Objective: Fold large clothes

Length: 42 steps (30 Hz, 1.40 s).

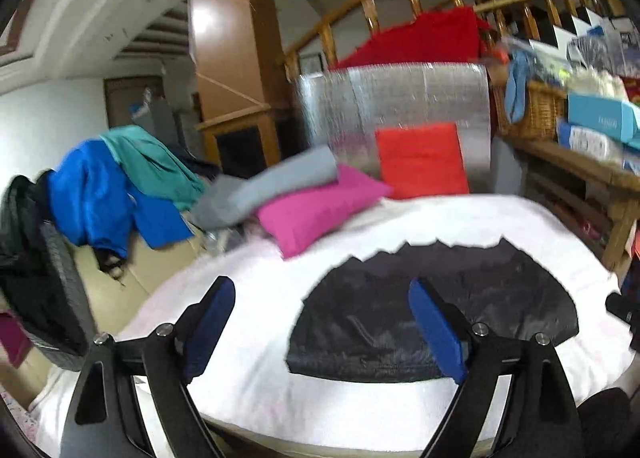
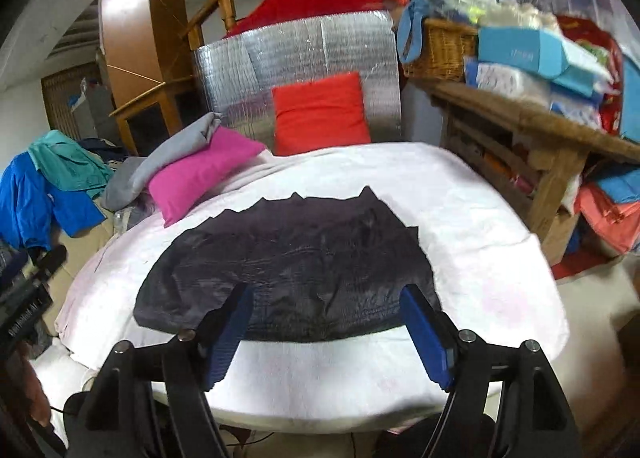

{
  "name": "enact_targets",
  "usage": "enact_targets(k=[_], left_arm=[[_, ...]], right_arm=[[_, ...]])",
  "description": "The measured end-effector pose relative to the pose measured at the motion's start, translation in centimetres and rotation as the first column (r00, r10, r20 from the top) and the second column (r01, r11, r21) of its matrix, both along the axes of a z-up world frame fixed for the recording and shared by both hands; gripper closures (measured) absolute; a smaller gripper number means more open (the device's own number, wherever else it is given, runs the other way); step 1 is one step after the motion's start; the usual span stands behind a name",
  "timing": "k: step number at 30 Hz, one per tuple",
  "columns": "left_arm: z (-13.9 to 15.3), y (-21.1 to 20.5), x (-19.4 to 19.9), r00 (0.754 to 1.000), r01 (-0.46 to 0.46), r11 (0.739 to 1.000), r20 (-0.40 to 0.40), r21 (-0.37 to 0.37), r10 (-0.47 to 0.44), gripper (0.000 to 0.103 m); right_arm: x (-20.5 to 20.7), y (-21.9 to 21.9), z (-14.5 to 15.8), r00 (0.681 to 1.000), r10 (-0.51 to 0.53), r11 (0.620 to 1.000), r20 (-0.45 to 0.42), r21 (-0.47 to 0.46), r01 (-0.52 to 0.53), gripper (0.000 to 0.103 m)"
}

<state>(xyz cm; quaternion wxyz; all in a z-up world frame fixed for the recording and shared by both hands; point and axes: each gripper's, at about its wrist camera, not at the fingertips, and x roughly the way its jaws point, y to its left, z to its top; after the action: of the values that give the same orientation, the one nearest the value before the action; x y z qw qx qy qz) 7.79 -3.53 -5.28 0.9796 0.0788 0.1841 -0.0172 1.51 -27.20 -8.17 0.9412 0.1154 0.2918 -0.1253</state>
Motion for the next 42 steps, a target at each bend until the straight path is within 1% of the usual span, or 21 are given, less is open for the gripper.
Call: enact_targets(k=[3,6,9,11,14,21,31,42], left_arm=[[2.4,1.1,-3.0,0.999,-0.016,1.0,0.044,-0.015,0.017,0.013],[4.2,2.0,-5.1,0.998,-0.015,0.999,0.057,-0.04,0.017,0.012],[5.7,2.6,-7.1,0.997,-0.019,0.998,0.076,-0.053,0.023,0.011],[6.3,2.6,-7.9,0.995,-0.023,0.998,0.094,-0.052,0.028,0.011],[7.1,2.7,-9.0,0.992,-0.03,0.999,0.118,-0.034,0.033,0.01],[7.9,2.5,-10.8,0.99,-0.027,1.0,0.142,-0.013,0.028,0.008],[8.6,2.6,-12.5,0.984,-0.021,1.0,0.174,-0.008,0.022,0.007],[8.7,2.6,-12.9,0.984,-0.018,1.0,0.178,-0.005,0.019,0.006]], right_arm=[[-2.2,1.7,1.5,1.0,0.015,1.0,0.014,0.001,-0.015,0.024],[-4.4,3.4,2.8,0.999,0.025,1.0,0.02,-0.008,-0.025,0.024],[-5.9,4.6,3.6,0.999,0.031,1.0,0.034,0.004,-0.031,0.024],[-6.6,5.1,4.1,0.999,0.037,0.999,0.039,0.015,-0.038,0.024],[-7.1,6.1,4.5,0.999,0.034,0.999,0.042,0.003,-0.034,0.024],[-8.0,7.1,5.0,0.998,0.022,0.999,0.053,0.024,-0.023,0.024],[-9.0,7.6,5.6,0.997,0.009,1.0,0.073,0.005,-0.009,0.024],[-9.2,7.4,5.8,0.996,0.006,1.0,0.085,0.007,-0.007,0.024]])
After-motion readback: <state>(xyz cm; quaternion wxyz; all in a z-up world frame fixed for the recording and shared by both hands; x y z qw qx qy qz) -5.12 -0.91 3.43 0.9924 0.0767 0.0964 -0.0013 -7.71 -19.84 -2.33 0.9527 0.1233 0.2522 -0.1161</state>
